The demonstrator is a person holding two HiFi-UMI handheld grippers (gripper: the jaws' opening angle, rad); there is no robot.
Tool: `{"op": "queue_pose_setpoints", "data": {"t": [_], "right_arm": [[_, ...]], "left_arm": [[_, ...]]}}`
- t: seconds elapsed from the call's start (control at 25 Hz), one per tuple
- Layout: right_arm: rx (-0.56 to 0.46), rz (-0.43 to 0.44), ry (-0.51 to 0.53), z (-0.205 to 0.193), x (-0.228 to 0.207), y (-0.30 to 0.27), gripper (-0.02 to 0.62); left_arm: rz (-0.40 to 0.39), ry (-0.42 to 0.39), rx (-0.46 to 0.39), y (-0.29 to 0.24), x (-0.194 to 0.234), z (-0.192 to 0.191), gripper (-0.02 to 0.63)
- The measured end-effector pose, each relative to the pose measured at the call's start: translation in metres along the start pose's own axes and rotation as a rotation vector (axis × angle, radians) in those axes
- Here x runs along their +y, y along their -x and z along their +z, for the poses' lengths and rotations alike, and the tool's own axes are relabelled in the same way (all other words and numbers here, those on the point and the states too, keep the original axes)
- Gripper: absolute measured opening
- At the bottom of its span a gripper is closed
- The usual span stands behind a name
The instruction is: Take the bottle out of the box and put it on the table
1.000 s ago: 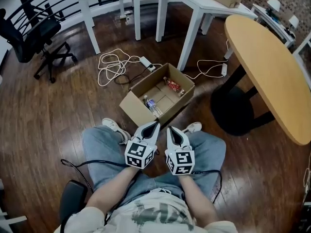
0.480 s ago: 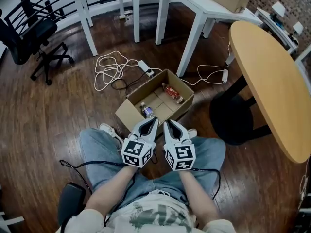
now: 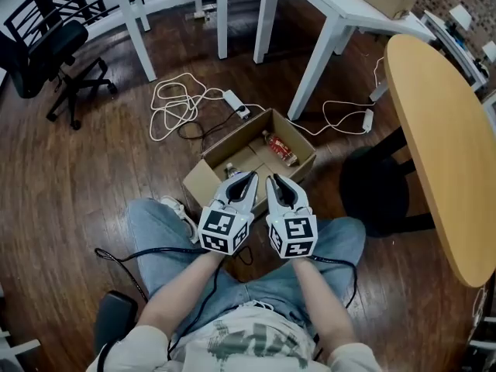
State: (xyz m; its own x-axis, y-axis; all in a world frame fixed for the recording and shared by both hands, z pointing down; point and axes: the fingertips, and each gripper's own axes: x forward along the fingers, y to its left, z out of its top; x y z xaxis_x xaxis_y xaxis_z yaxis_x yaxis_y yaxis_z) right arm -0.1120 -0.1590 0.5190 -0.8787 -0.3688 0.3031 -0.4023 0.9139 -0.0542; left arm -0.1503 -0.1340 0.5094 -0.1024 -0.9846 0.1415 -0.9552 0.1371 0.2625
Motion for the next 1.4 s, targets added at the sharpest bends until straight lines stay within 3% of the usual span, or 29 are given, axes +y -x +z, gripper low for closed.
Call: {"op": "queue_pose_setpoints", "data": {"t": [0.36,0.68,1.0,1.4], "right_arm": [[0.021,0.055,0.052,0.017,-0.025,-0.061,0.060],[0.065,0.139,0.098,0.004,-0.029,-0.112,0.060],[0.129,0.203,0.083,-0.036,-0.042,-0.165,0.080],[0.253,0.226,0.160,-0.114,-0.048,-0.227,0.097]], "left_arm": [[0.011,-0.011,0.014,-0.044,0.031,0.004,-0.009],[0.032,-0.034,0.028,-0.074,0.069,0.000,-0.010],[0.046,-0.085,0.073,-0.104,0.100,-0.021,-0.009],[0.122,-0.043,0.133,-0.130,0.150,-0.064,-0.009]]}}
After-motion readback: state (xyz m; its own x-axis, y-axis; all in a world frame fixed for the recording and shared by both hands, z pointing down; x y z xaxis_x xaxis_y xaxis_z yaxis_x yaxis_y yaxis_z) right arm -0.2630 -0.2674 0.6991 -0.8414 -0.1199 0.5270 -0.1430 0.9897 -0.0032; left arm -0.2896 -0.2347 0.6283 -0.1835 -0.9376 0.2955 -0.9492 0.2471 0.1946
